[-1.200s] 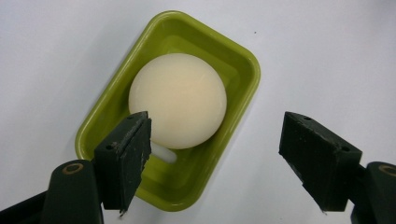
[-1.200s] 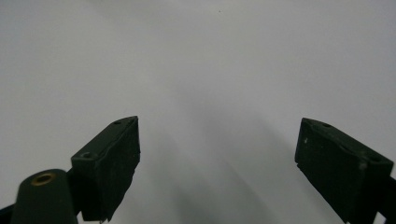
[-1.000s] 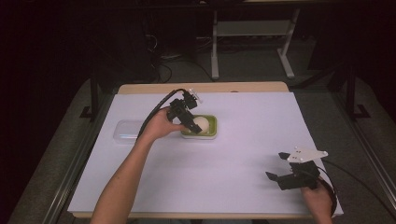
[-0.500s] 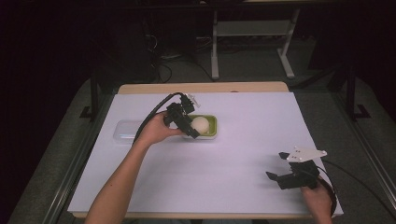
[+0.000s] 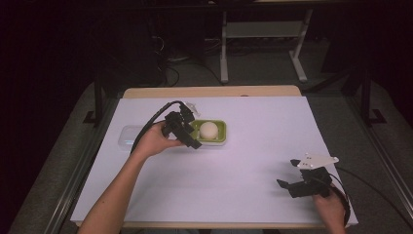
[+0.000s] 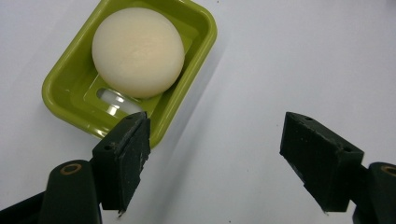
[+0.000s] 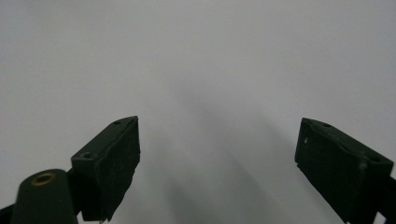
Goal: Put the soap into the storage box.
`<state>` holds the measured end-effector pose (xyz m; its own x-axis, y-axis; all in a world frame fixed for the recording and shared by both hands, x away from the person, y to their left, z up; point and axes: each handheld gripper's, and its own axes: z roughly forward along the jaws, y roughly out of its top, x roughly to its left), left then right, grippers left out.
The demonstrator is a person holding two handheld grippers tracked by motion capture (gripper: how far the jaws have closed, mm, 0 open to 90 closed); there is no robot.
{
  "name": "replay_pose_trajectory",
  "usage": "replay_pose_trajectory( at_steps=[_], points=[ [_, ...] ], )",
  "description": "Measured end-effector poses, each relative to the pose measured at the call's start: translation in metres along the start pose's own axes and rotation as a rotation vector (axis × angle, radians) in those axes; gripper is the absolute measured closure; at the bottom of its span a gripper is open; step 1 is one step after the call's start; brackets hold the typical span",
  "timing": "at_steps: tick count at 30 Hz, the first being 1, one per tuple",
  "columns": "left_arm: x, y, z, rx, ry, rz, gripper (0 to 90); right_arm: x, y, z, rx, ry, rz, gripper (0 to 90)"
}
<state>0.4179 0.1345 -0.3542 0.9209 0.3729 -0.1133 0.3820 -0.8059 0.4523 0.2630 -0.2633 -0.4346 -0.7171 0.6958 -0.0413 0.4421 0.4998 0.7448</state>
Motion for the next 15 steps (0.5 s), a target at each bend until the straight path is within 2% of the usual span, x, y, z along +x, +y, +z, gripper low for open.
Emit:
replay_pose_trajectory(
  at_steps=[15],
  points=[
    [-0.012,-0.023,-0.007,-0.029,0.01,0.014,22.6,-0.003,-0.003,-0.002,-0.001,-0.022,0.017,13.4]
  ],
)
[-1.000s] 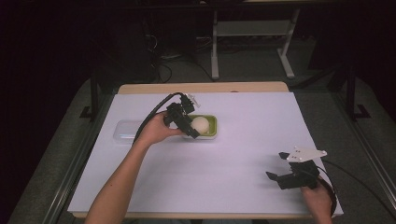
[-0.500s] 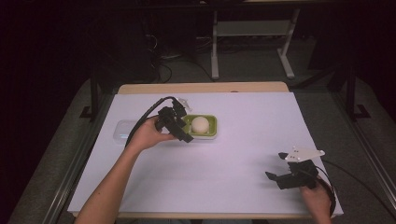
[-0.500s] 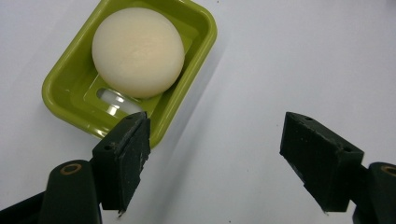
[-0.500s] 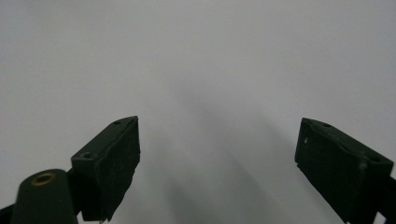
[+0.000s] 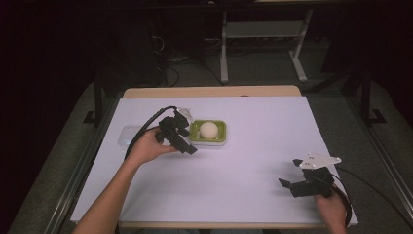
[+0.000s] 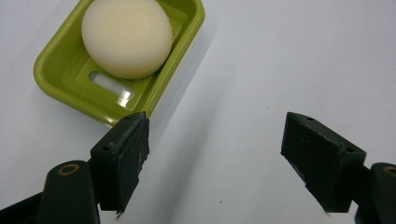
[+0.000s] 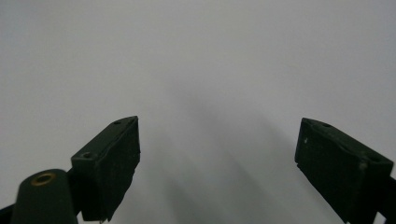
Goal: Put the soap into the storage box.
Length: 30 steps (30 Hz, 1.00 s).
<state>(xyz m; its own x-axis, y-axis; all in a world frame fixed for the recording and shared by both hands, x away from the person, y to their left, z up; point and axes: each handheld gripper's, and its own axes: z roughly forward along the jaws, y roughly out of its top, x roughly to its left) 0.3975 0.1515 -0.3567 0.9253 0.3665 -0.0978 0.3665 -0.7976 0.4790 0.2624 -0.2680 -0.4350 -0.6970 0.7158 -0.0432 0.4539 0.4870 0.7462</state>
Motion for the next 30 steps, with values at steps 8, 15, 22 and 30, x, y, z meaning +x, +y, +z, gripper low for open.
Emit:
replay_pose_trajectory(
  at_steps=[8,15,22,30],
  points=[
    [-0.008,-0.015,-0.006,-0.016,0.007,0.007,22.4,-0.001,0.0,0.002,0.013,-0.01,0.012,13.3],
    [-0.013,-0.027,-0.006,-0.023,0.014,0.012,22.1,-0.001,0.0,0.001,0.01,-0.014,0.013,13.4],
    [-0.017,-0.04,-0.008,-0.018,0.025,-0.003,21.9,0.002,0.001,0.001,0.013,-0.014,0.01,13.4],
    [-0.019,-0.054,-0.008,-0.019,0.029,-0.016,21.6,0.005,0.002,0.002,0.017,-0.01,0.004,13.4]
  ],
)
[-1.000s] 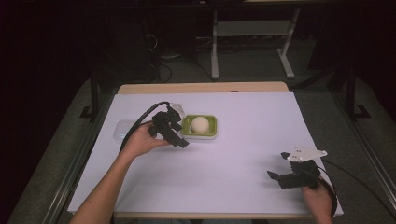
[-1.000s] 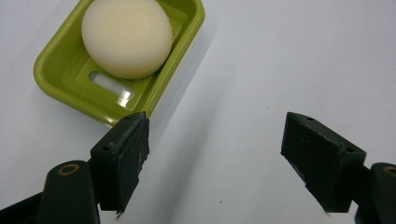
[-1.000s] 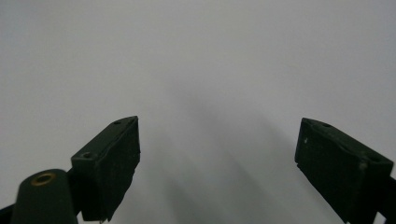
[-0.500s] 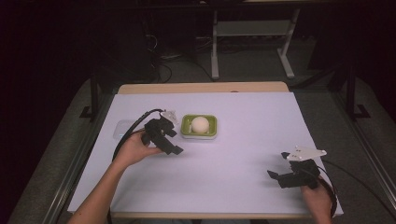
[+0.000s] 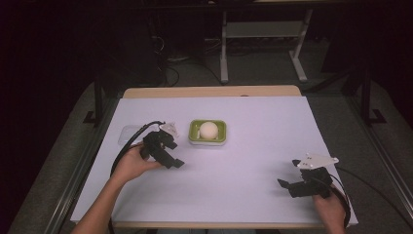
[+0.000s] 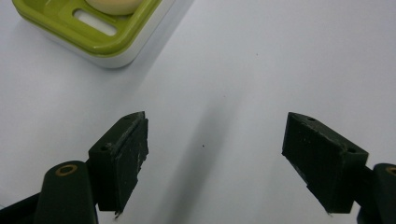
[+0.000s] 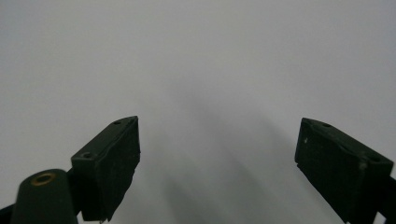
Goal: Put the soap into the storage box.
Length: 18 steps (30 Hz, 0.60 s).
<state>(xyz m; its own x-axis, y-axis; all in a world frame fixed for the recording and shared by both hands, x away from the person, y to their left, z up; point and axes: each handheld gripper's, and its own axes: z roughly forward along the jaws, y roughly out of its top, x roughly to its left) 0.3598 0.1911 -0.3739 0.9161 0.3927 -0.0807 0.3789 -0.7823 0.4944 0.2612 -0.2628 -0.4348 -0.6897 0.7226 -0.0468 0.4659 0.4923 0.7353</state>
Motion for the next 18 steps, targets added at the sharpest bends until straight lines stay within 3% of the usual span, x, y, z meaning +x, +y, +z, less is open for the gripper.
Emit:
replay_pose_trajectory(
  at_steps=[18],
  points=[
    [-0.014,-0.028,-0.011,0.001,0.032,-0.002,20.5,0.002,0.0,0.0,0.003,-0.007,-0.002,13.4]
  ],
)
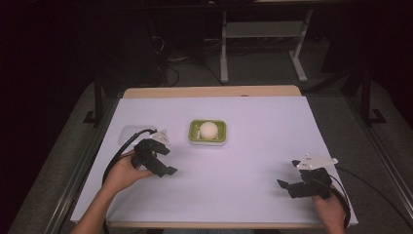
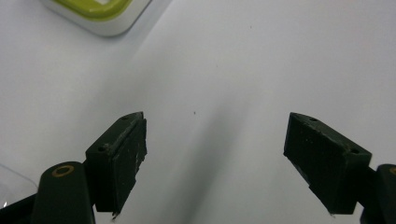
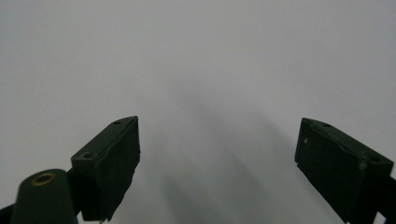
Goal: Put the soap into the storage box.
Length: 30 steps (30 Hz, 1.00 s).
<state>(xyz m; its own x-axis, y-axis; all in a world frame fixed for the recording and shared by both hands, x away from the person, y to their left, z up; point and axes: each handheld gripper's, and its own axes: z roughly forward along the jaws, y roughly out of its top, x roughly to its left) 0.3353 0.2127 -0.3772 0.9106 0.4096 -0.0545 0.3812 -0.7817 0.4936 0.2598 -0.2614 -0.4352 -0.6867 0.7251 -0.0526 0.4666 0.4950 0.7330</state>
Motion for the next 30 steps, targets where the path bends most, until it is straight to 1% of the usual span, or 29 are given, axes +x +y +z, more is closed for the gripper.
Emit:
replay_pose_trajectory(
  at_steps=[7,12,17,19,22,23,26,30],
  points=[
    [-0.004,-0.012,-0.004,-0.015,0.016,-0.009,20.4,0.001,0.0,0.002,0.009,0.0,-0.007,13.4],
    [-0.007,-0.021,-0.004,-0.014,0.016,-0.006,20.3,0.001,0.0,0.003,0.018,-0.003,-0.005,13.4],
    [-0.01,-0.032,-0.003,-0.018,0.029,-0.015,20.3,0.001,0.0,0.004,0.019,0.0,-0.002,13.4],
    [-0.012,-0.035,-0.004,-0.022,0.029,-0.025,20.1,0.002,0.001,0.004,0.026,0.002,-0.001,13.4],
    [-0.015,-0.04,-0.004,-0.031,0.039,-0.033,20.0,0.003,0.001,0.006,0.029,0.003,-0.006,13.4],
    [-0.016,-0.041,-0.004,-0.028,0.038,-0.027,19.7,0.003,0.001,0.007,0.031,0.004,-0.007,13.4],
    [-0.019,-0.044,-0.004,-0.031,0.042,-0.034,19.1,0.004,0.002,0.006,0.028,0.017,-0.016,13.4],
    [-0.023,-0.048,-0.003,-0.026,0.043,-0.031,19.1,0.004,0.002,0.006,0.03,0.027,-0.008,13.4]
  ],
)
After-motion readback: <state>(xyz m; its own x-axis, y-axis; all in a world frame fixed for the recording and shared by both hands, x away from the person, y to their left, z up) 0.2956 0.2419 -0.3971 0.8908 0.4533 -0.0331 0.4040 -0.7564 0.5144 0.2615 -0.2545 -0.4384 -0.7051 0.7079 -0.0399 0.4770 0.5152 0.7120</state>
